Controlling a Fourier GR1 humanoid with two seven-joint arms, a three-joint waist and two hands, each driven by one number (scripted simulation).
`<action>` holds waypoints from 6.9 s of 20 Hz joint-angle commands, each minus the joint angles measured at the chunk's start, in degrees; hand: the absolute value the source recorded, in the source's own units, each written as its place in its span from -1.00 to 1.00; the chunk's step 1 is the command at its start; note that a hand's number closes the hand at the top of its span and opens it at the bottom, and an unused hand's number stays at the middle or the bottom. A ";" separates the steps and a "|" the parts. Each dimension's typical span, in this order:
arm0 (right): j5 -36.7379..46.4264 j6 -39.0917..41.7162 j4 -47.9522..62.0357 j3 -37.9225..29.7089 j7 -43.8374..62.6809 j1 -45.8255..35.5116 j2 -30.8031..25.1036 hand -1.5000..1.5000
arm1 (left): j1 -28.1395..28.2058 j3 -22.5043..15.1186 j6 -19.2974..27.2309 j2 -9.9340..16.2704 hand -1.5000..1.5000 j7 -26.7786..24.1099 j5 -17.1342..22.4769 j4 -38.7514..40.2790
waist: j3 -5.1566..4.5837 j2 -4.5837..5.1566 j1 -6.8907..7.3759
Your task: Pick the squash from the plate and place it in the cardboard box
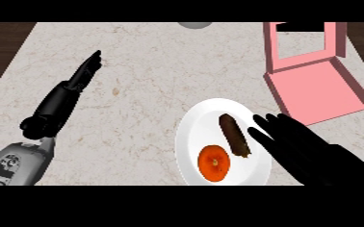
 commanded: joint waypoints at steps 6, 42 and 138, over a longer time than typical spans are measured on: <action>4.45 12.46 1.45 19.91 30.01 -14.04 14.58 -1.00 | 0.32 -0.61 0.01 -2.76 0.00 -1.77 -2.16 2.34 | 0.00 -0.11 0.14; 28.88 14.11 30.22 21.80 21.15 -9.25 37.15 -1.00 | 0.31 7.55 -7.42 -5.47 0.00 2.86 -5.63 -1.30 | 0.24 0.02 -0.39; 3.09 5.55 84.91 -3.95 -96.65 -32.92 -12.43 -1.00 | -1.29 12.67 -14.31 -13.36 0.00 -0.37 -13.01 1.00 | 0.38 1.00 3.39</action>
